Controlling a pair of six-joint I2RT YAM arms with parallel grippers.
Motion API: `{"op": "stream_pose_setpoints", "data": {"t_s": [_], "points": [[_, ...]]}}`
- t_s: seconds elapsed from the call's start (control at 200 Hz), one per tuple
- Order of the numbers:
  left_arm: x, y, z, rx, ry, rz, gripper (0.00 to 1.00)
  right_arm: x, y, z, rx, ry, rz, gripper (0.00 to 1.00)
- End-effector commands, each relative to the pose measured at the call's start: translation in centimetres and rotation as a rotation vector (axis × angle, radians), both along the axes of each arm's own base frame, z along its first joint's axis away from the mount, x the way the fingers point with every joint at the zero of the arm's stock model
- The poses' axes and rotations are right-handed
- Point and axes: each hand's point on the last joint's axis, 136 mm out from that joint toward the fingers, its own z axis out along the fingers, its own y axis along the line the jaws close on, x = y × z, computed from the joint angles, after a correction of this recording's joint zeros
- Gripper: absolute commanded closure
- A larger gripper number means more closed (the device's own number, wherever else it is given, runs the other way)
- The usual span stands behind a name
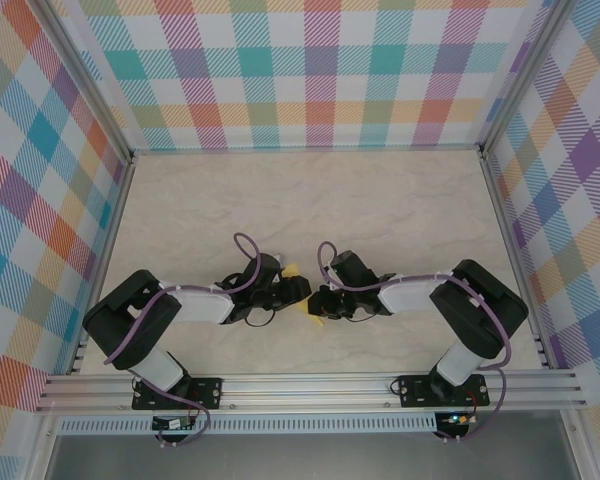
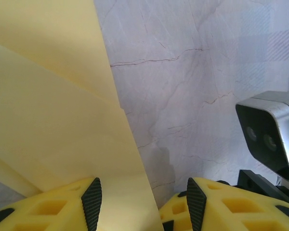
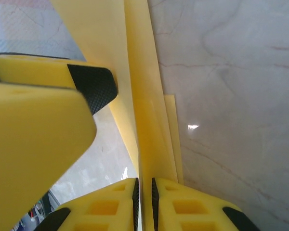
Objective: Fold a paper plane with a square sheet of paper (pick it up from the middle)
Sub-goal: Fold the wing for the fifth time at the center of the table.
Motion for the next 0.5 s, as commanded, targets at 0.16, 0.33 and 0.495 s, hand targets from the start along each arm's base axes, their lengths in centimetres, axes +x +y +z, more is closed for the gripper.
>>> {"op": "stream_pose_setpoints", "data": {"t_s": [0.16, 0.33, 0.495], "points": [[-1.1, 2.3, -3.8, 0.146, 0.075, 0.032, 0.48, -1.0, -0.3, 0.9, 0.005, 0.001, 0.06, 0.88], [-1.1, 2.3, -3.8, 0.15, 0.082, 0.037, 0.48, -2.3, -0.6, -1.1, -0.014, 0.068, 0.099, 0.93], [-1.0, 2.3, -3.6, 0.148, 0.085, 0.045, 0.48, -3.8, -0.8, -3.0, -0.014, 0.145, 0.136, 0.93]]}}
